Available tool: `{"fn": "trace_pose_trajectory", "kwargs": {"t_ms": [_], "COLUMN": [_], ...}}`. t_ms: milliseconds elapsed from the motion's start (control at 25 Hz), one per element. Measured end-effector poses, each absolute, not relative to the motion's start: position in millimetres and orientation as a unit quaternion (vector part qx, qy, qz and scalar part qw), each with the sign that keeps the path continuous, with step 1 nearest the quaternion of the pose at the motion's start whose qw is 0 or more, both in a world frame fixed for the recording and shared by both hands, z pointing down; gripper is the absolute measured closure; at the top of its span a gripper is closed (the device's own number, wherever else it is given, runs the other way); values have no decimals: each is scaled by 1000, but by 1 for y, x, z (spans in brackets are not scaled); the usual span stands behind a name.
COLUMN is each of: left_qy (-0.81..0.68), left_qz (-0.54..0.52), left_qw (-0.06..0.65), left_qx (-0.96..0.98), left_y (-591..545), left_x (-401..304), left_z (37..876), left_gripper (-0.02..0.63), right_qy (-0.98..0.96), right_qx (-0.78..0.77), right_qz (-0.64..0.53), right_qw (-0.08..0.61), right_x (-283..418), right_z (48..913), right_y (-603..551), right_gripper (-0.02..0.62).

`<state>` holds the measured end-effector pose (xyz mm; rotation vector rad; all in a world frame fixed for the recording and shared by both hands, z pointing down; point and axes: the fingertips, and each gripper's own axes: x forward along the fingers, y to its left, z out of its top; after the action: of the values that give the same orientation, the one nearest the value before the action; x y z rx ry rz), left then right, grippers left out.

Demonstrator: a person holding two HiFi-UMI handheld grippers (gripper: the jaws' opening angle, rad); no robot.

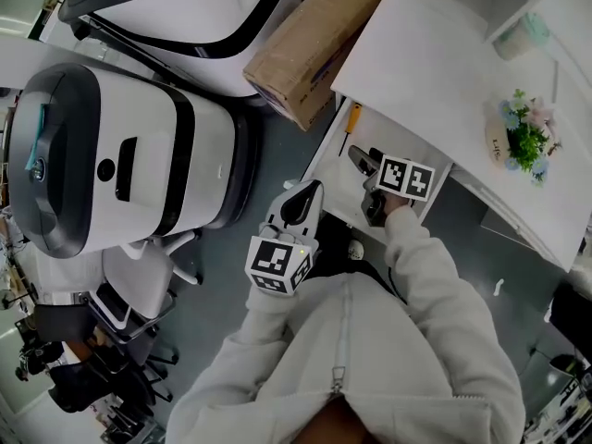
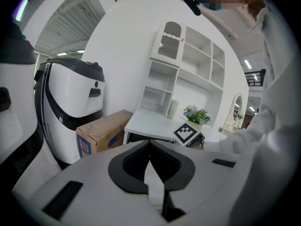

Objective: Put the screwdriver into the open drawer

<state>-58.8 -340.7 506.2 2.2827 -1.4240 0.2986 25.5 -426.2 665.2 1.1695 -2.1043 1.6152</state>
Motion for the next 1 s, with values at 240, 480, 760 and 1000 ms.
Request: {"fn": "trace_pose_trajectory", "kwargs": {"t_ms": [240, 480, 760, 1000], "left_qy": [-523, -520, -507, -501], "left_qz": [108, 106, 102, 90], "left_qw": [200, 188, 169, 153], "left_qx": [822, 826, 839, 847], "left_y": [-315, -293, -273, -260], "left_x": [-64, -57, -46, -38], "left_z": [496, 488, 471, 455], "left_gripper": [589, 589, 589, 589], "right_qy": [-737, -758, -777, -798], "right_qx": [412, 419, 429, 450], "right_qz": [529, 496, 460, 398], "right_qw": [82, 61, 38, 32], "right_x": [43, 59, 79, 102], "right_z": [621, 587, 554, 515], "right_y": [-403, -375, -336, -315], "right_gripper": [325, 325, 325, 325]}}
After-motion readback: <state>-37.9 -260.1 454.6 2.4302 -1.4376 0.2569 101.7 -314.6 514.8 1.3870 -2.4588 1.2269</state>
